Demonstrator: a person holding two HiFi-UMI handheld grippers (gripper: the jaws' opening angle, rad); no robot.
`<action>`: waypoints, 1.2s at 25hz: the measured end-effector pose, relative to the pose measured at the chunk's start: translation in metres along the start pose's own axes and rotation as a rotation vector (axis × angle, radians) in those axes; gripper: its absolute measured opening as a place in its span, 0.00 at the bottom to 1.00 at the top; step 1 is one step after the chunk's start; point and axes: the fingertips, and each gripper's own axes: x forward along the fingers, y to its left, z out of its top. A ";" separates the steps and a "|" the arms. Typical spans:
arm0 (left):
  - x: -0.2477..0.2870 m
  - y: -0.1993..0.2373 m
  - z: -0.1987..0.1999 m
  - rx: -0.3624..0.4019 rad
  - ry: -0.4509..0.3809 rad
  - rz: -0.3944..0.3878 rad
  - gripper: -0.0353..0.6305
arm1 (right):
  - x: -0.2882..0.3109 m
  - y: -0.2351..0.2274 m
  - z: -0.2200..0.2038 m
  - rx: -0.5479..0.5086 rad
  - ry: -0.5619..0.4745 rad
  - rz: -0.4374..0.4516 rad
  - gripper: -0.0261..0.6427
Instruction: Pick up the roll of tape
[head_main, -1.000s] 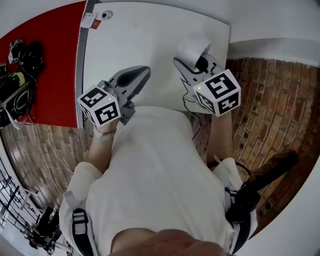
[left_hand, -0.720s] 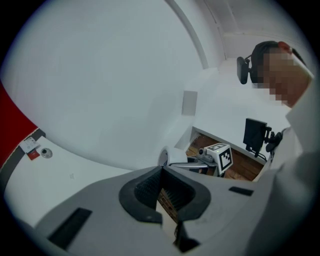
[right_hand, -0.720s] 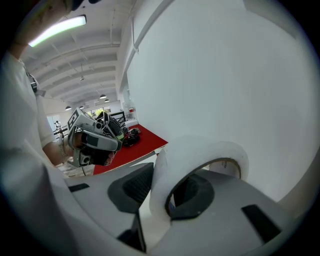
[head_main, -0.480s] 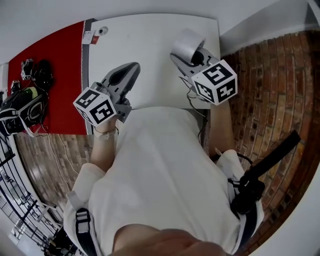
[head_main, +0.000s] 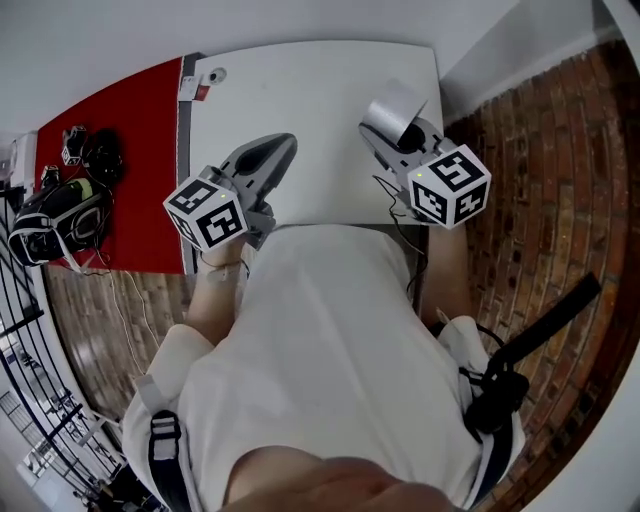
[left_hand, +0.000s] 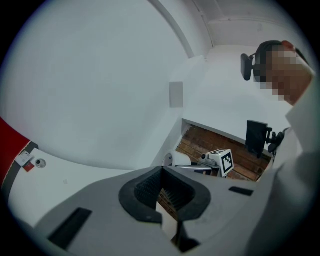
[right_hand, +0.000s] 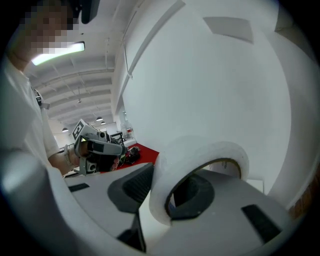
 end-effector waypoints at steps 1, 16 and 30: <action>0.002 -0.003 0.000 0.006 0.005 -0.003 0.06 | -0.005 0.000 0.000 0.007 -0.014 0.005 0.20; 0.007 -0.020 -0.011 0.029 0.046 -0.007 0.06 | -0.032 0.001 -0.013 0.107 -0.109 0.013 0.20; -0.009 -0.018 -0.015 0.009 0.036 0.016 0.06 | -0.029 0.010 -0.016 0.123 -0.099 0.019 0.20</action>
